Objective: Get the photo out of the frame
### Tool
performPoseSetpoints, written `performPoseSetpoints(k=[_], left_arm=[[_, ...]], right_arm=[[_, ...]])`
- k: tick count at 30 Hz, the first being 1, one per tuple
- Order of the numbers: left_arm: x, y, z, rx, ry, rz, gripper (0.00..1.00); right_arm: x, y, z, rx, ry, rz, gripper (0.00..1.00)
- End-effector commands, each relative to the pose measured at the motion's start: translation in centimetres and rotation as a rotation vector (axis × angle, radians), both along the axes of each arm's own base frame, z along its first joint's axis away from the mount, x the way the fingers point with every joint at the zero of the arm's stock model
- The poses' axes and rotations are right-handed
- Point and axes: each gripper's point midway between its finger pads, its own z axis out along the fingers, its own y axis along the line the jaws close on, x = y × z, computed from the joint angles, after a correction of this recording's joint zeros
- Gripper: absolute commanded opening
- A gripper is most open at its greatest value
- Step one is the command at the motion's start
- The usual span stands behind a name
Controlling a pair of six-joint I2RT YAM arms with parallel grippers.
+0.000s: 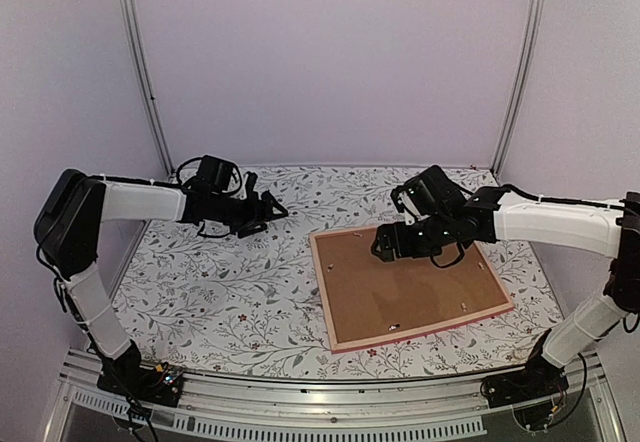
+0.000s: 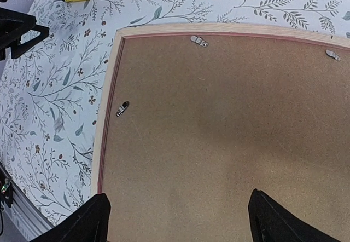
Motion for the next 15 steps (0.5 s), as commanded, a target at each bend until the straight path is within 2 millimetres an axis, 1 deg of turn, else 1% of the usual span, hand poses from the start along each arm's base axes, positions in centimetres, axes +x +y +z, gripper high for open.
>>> performPoseSetpoints(k=[1,5,6,8,10,12,15], left_arm=[[-1.0,-1.6,-0.9,0.031,0.009,-0.027,0.83],[-1.6,-2.2,-1.4,0.039,0.021,-0.034,0.83],[-1.7,-2.3,-1.5,0.039,0.023,-0.036,0.83],[-1.7,-2.3,-1.5,0.046,0.016,-0.041,0.83],[-1.4,-2.4,-1.4,0.071,-0.005,-0.054,0.82],[-0.8,-2.6,-1.5,0.120,-0.033,-0.070,0.82],[0.4,-3.9,-2.0,0.186,-0.070,-0.124,0.82]], right_arm=[[-1.5,1.2,-0.7,-0.058,-0.007,0.064,0.89],[-2.7,4.1,-1.6,-0.091,0.007,0.139,0.84],[-3.0,4.6,-2.3,-0.111,0.016,0.152,0.83],[-3.2,5.2,-3.0,-0.141,0.023,0.159,0.81],[-3.1,5.0,-4.0,-0.174,0.033,0.129,0.80],[-3.0,4.4,-4.5,-0.182,0.044,0.083,0.80],[-3.2,3.0,-4.9,-0.201,0.053,0.026,0.81]])
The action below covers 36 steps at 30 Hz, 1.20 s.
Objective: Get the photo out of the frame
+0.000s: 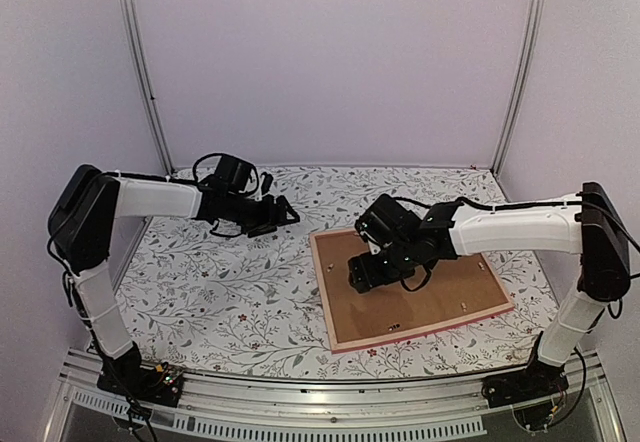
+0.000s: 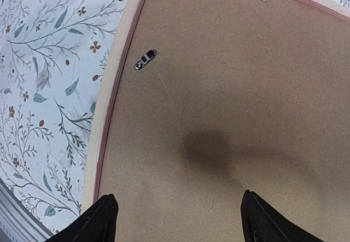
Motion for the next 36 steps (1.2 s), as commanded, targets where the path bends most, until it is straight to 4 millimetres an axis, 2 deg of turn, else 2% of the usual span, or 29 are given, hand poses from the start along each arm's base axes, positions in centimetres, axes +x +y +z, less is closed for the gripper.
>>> performPoseSetpoints(k=[1,4,10,15,18,26,36], left_arm=[[1.9,-2.3,-0.5,0.113,-0.077,-0.088,0.82],[3.4,-4.3,-0.8,0.147,-0.110,-0.142,0.82],[6.1,-8.0,-1.9,0.192,-0.169,-0.229,0.82],[7.7,-10.6,-2.8,0.212,-0.202,-0.275,0.82],[8.1,-12.0,-3.5,0.199,-0.205,-0.296,0.82],[7.9,-14.9,-5.3,0.194,-0.202,-0.345,0.82],[7.4,-15.8,-6.1,0.192,-0.200,-0.371,0.82]], right_arm=[[0.3,-2.6,-0.2,-0.043,-0.013,-0.127,0.81],[-0.9,-4.5,-1.0,-0.053,0.018,-0.186,0.83],[-4.5,-8.5,-2.2,-0.043,0.115,-0.276,0.84],[-6.4,-11.4,-2.0,0.000,0.160,-0.363,0.88],[-7.5,-12.5,-2.7,0.012,0.209,-0.393,0.90],[-9.3,-14.4,-3.0,0.085,0.277,-0.445,0.96],[-10.4,-13.7,-4.6,0.186,0.376,-0.436,0.99]])
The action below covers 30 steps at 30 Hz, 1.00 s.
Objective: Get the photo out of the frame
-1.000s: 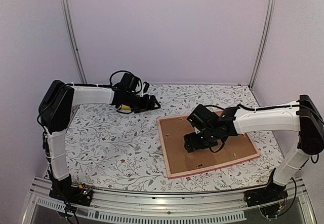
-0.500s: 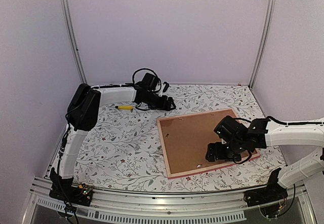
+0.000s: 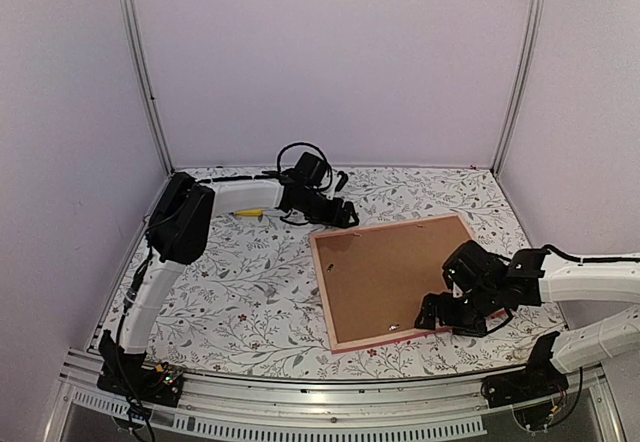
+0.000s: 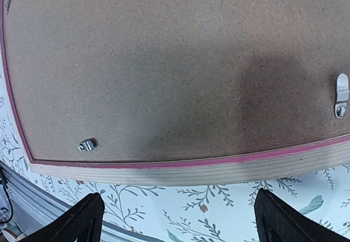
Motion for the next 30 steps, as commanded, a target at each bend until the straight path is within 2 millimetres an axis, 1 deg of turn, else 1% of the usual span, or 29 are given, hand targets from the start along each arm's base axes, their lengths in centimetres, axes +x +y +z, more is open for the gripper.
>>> performPoseSetpoints(k=[1,7,14,19,24,30], left_arm=[[-0.6,-0.7,-0.5,0.008,0.002,-0.034,0.82],[-1.0,-1.0,-1.2,0.002,0.017,-0.060,0.82],[-1.8,-1.0,-2.0,0.006,0.042,-0.082,0.83],[-2.3,-0.8,-2.5,0.015,0.058,-0.092,0.83],[-3.2,-0.3,-2.8,0.025,0.078,-0.093,0.82],[-5.0,1.1,-2.4,0.049,0.083,-0.061,0.83]], right_arm=[[-0.2,0.6,-0.6,0.093,0.029,-0.024,0.99],[1.2,0.4,-1.0,0.146,0.004,-0.075,0.99],[3.4,-0.2,-0.6,0.175,-0.049,-0.126,0.99],[4.6,-0.8,-0.7,0.176,-0.069,-0.147,0.99],[6.1,-1.4,-0.6,0.174,-0.098,-0.167,0.99],[9.0,-2.6,-0.4,0.143,-0.152,-0.188,0.99]])
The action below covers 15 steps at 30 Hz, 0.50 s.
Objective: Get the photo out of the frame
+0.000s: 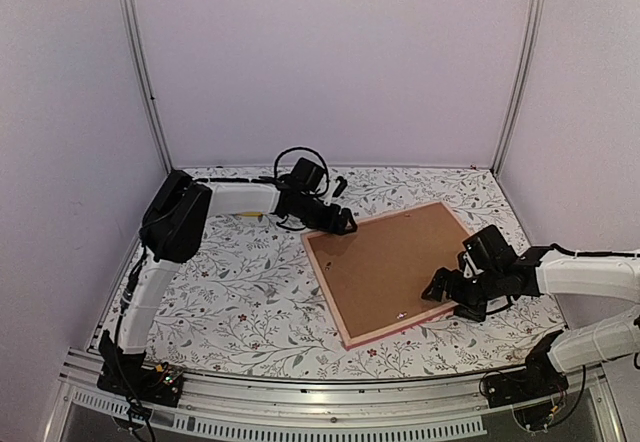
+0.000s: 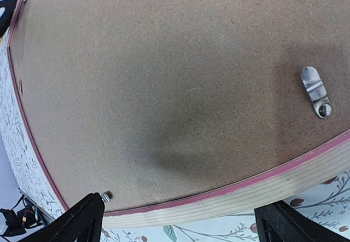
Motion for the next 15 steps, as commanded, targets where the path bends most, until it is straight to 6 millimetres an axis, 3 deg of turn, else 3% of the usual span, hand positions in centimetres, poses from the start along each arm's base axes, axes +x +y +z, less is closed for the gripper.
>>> performPoseSetpoints(k=[1,7,15], left_arm=[[-3.9,1.2,-1.4,0.059,0.088,0.002,0.82],[-7.1,2.4,-1.0,0.065,0.102,0.026,0.82],[-12.1,2.4,-1.3,0.083,0.127,0.033,0.82]], right_arm=[[3.8,-0.4,1.2,-0.019,-0.113,-0.002,0.99],[8.0,-0.5,2.3,-0.053,-0.173,0.002,0.99],[14.1,1.8,3.0,-0.097,-0.225,0.070,0.99]])
